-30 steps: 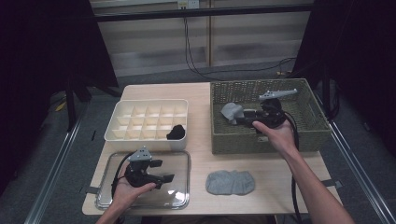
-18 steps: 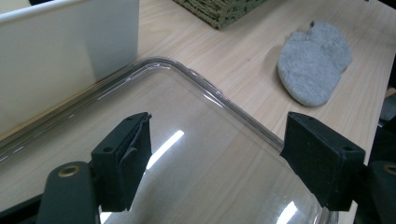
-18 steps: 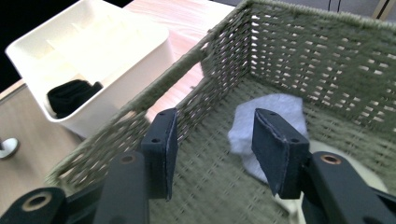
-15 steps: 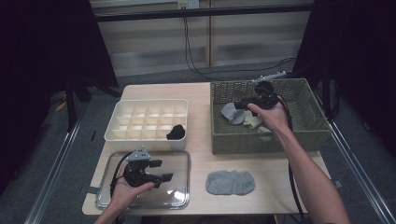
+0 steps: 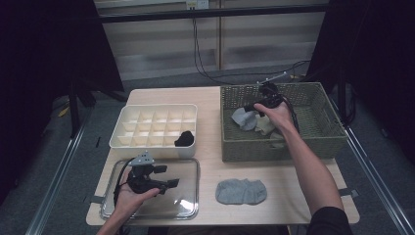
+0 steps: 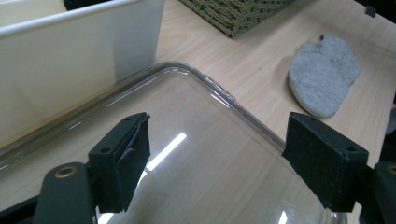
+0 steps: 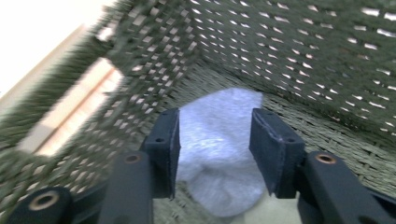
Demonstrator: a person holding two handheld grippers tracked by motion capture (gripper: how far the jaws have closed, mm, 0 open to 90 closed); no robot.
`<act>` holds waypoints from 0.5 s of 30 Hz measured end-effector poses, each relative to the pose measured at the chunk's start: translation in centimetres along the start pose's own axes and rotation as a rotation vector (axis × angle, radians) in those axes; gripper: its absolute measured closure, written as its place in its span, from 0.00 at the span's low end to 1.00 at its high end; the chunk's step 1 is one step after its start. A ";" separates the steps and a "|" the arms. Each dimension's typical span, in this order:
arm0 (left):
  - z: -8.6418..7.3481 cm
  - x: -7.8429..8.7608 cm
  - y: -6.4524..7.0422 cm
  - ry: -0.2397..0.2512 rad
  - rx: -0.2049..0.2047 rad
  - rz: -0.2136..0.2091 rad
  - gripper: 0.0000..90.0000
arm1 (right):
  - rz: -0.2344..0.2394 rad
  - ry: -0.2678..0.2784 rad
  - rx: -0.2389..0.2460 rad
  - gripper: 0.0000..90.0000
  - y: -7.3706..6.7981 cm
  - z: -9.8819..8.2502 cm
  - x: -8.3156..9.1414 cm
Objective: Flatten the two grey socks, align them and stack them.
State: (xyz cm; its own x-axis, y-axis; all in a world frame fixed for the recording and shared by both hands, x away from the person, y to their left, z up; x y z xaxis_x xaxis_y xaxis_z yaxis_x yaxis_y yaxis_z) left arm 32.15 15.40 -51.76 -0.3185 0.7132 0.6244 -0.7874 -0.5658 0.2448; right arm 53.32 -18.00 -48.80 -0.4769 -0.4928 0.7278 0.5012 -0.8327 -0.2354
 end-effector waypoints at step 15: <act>0.0 -0.5 0.1 -0.015 -0.012 0.002 0.23 | -0.007 -0.109 -0.056 0.64 1.1 -0.9 -2.3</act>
State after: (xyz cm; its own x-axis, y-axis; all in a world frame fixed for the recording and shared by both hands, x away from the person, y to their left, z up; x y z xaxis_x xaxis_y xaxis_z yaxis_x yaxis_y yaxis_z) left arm 32.25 15.03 -52.06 -0.3123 0.7056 0.6361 -0.7931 -0.5622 0.2342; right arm 54.36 -18.04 -51.31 -0.3968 -0.4592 0.7948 0.4556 -0.8502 -0.2638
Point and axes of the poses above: each handheld gripper's, and its own axes: x roughly backward along the jaws, z roughly out of its top, y roughly to its right, the point moved 9 cm from there along -x, roughly forward along the jaws, and after that the axes turned 1 degree about -y, right-handed, at the moved point
